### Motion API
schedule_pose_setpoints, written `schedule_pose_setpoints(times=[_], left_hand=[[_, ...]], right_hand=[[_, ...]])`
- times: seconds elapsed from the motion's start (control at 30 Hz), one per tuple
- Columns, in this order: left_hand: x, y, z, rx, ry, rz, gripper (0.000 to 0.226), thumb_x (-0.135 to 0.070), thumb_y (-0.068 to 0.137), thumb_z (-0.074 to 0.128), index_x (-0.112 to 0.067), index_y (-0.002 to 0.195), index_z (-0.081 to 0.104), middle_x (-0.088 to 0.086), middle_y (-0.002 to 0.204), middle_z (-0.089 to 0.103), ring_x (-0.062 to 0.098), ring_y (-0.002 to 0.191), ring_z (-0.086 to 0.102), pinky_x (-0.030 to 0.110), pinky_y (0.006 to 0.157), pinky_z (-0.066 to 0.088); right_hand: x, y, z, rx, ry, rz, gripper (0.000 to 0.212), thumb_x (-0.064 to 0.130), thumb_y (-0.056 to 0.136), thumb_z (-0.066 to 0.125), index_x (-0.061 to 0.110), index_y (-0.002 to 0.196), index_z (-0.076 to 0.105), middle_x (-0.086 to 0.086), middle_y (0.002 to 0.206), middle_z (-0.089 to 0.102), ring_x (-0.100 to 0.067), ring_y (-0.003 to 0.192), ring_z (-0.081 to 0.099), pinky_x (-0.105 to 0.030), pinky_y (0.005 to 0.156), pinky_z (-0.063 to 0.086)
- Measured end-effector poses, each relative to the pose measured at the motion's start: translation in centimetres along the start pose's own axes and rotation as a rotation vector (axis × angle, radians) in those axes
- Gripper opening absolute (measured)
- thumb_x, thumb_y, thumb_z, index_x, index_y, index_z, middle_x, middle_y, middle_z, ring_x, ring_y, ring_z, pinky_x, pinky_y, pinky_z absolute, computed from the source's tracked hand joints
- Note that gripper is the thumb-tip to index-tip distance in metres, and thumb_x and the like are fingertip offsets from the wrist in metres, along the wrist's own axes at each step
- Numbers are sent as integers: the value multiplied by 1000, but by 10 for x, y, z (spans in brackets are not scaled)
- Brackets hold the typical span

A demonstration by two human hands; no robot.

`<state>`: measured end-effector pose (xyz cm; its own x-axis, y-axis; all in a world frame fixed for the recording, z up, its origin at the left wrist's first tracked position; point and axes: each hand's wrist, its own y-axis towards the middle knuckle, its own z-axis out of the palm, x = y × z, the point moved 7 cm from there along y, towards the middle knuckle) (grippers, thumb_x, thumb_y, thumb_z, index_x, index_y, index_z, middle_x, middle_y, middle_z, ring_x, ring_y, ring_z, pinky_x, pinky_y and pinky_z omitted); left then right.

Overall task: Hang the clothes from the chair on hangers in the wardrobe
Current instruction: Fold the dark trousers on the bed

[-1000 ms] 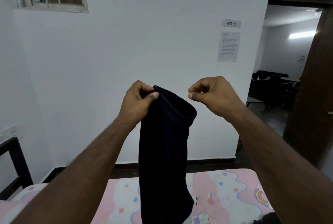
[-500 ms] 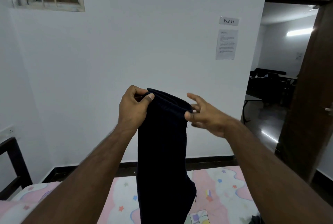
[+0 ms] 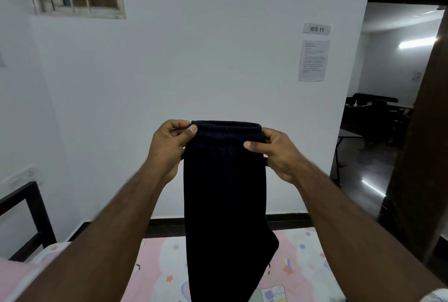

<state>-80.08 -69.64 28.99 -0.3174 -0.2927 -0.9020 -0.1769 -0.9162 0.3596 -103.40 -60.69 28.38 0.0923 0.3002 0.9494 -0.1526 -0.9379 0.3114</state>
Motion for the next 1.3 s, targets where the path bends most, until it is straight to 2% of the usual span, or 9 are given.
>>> schedule_pose_setpoints(times=[0.17, 0.33, 0.43, 0.53, 0.7, 0.83, 0.97, 1.13, 1.3], left_hand=[[5, -2, -2, 109, 38, -60, 29, -13, 94, 68, -12, 123, 64, 5, 102, 68, 13, 91, 70, 27, 71, 57], [-2, -4, 9, 252, 120, -63, 20, -9, 100, 57, -8, 115, 71, 7, 113, 75, 20, 105, 71, 26, 81, 58], [-1, -4, 13, 232, 173, -49, 19, -9, 99, 60, -5, 114, 71, 10, 111, 75, 22, 104, 72, 30, 85, 59], [-2, 3, 12, 182, 261, -18, 12, -9, 97, 64, -5, 107, 70, 11, 104, 75, 24, 100, 72, 32, 84, 59], [-39, 28, 15, 8, 282, 190, 5, -13, 95, 66, -15, 99, 67, 4, 95, 76, 20, 89, 72, 38, 85, 59], [-52, 36, 18, 15, 364, 212, 8, -25, 87, 69, -24, 94, 67, 2, 96, 75, 22, 94, 73, 50, 91, 58], [-82, 44, 23, -34, 306, 328, 9, -26, 85, 68, -28, 93, 64, 1, 101, 74, 23, 97, 72, 50, 88, 59], [-82, 44, 27, -77, 339, 349, 8, -22, 89, 67, -28, 93, 64, -5, 98, 74, 16, 92, 72, 43, 86, 60], [-59, 50, 24, 17, 366, 243, 14, -30, 82, 69, -24, 93, 67, 1, 96, 76, 21, 96, 72, 52, 89, 58]], right_hand=[[13, 6, -3, 11, -80, -8, 33, -3, 82, 75, 2, 114, 68, -15, 105, 75, -27, 96, 73, -35, 84, 59], [27, 9, 0, 91, -164, 54, 35, -2, 77, 79, 8, 106, 63, -5, 96, 73, -19, 86, 70, -32, 76, 57], [14, 10, 13, 188, -342, 138, 55, 4, 71, 86, 19, 119, 63, -4, 107, 74, -23, 97, 73, -38, 84, 60], [36, 25, 9, 99, -611, -7, 37, 7, 71, 87, 15, 104, 74, -2, 95, 77, -21, 90, 74, -41, 89, 59], [96, 41, 13, -112, -815, -286, 33, 17, 78, 82, 23, 109, 74, 10, 97, 71, -8, 92, 67, -19, 82, 51], [115, 48, 23, -94, -1016, -374, 33, 18, 80, 80, 22, 112, 74, 6, 106, 72, -11, 99, 65, -20, 87, 47], [144, 49, 21, -238, -947, -512, 29, 17, 82, 75, 22, 111, 73, 13, 98, 67, -7, 95, 61, -18, 87, 46], [149, 54, 19, -197, -1000, -498, 29, 15, 83, 76, 21, 112, 74, 9, 101, 69, -8, 96, 61, -18, 86, 46], [126, 57, 18, -113, -1070, -395, 32, 17, 81, 78, 20, 112, 74, 4, 108, 71, -12, 99, 63, -23, 90, 49]])
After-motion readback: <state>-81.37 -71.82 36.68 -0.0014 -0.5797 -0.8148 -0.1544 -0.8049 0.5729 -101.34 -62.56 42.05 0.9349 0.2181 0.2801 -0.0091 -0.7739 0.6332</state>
